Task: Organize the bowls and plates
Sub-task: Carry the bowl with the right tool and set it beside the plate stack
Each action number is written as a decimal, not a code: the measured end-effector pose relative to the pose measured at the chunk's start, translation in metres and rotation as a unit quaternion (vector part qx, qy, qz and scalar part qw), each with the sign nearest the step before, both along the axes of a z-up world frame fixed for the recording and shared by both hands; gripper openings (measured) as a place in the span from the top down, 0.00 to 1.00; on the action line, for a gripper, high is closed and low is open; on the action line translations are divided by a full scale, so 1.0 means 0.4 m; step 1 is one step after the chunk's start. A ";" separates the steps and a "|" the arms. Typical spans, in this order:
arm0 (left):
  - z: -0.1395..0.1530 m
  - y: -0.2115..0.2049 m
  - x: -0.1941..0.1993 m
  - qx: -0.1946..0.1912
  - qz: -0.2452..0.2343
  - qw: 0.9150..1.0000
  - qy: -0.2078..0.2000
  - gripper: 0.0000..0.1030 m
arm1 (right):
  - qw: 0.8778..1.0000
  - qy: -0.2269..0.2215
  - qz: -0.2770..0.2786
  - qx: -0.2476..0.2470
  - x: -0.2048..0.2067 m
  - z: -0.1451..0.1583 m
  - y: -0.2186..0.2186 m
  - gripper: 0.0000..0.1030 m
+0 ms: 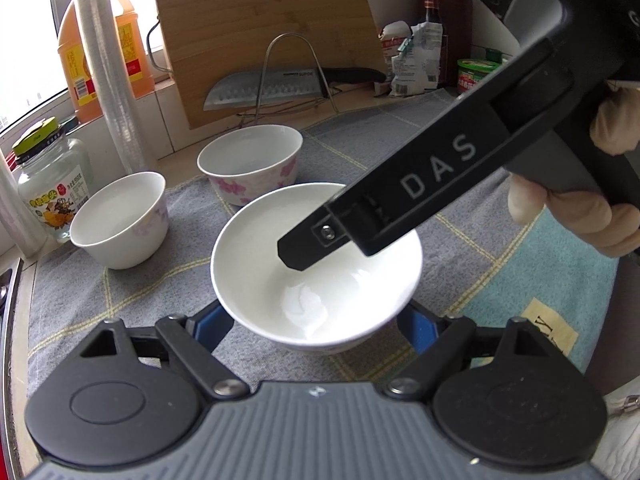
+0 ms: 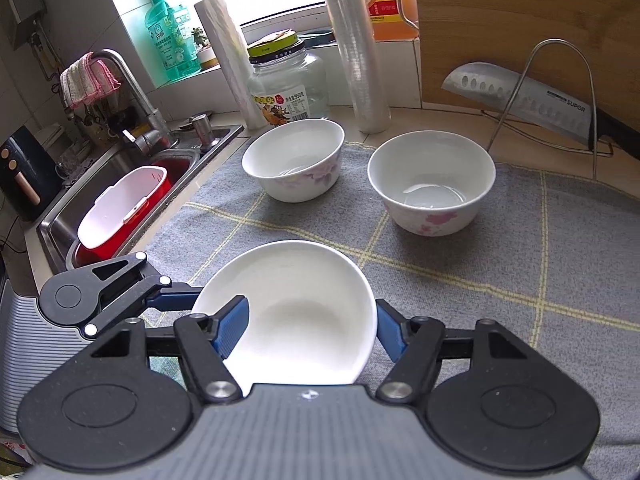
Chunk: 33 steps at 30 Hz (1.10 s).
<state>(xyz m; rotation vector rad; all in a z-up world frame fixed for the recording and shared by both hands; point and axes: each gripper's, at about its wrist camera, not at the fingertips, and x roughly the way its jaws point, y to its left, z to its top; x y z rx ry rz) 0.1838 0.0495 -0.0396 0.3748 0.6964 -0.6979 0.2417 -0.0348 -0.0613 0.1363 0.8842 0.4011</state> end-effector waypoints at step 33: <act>-0.035 -0.283 0.018 -0.017 -0.130 0.991 0.025 0.15 | 0.988 0.010 -0.154 -0.011 -0.113 -0.031 -0.299 0.29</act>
